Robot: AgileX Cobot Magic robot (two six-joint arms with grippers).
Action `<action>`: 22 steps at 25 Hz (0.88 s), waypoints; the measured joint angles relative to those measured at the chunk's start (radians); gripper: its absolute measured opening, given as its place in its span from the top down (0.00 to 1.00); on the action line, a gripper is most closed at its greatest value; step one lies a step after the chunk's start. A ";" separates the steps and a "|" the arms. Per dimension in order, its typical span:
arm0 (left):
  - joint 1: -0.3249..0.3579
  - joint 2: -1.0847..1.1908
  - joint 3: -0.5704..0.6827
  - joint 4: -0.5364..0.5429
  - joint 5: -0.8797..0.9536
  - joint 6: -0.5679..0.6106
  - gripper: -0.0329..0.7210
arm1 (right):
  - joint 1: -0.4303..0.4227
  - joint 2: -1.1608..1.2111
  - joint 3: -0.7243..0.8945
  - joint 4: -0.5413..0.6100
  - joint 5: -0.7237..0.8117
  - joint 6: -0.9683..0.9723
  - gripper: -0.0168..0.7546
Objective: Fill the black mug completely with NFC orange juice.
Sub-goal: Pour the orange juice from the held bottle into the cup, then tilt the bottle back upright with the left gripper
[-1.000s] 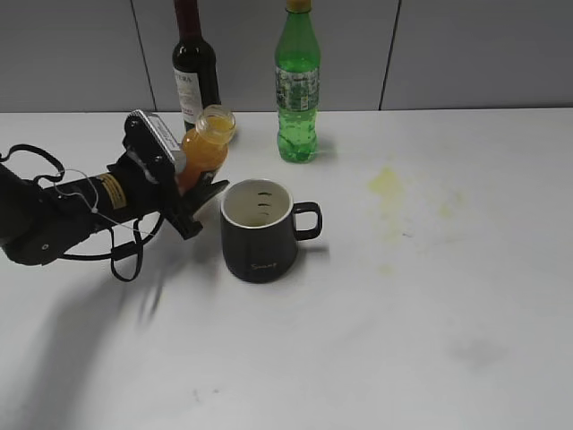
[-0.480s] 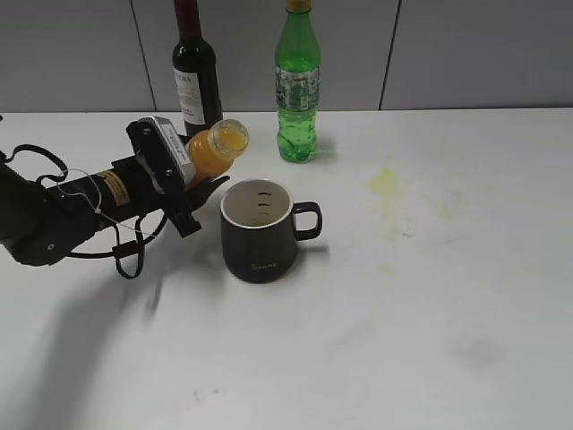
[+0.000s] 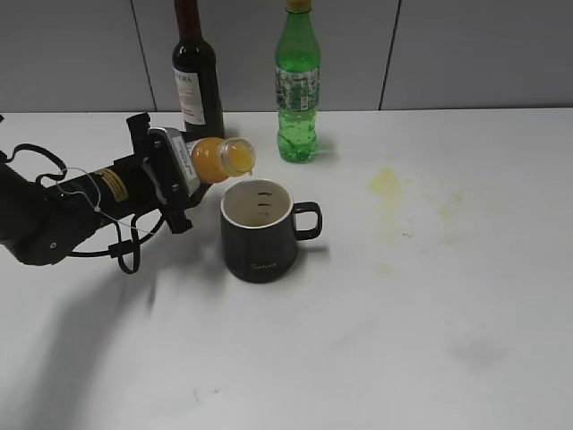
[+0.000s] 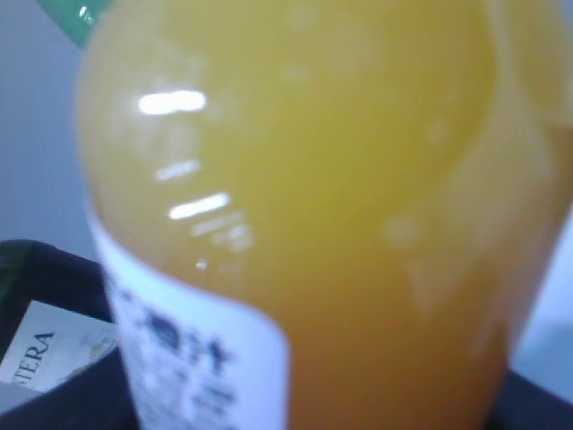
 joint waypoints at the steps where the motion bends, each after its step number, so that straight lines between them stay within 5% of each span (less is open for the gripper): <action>1: 0.000 0.000 0.000 -0.002 -0.001 0.025 0.34 | 0.000 0.000 0.000 0.000 0.000 0.000 0.31; 22: 0.000 0.000 0.000 -0.098 -0.128 0.236 0.34 | 0.000 0.000 0.000 0.000 0.000 0.000 0.31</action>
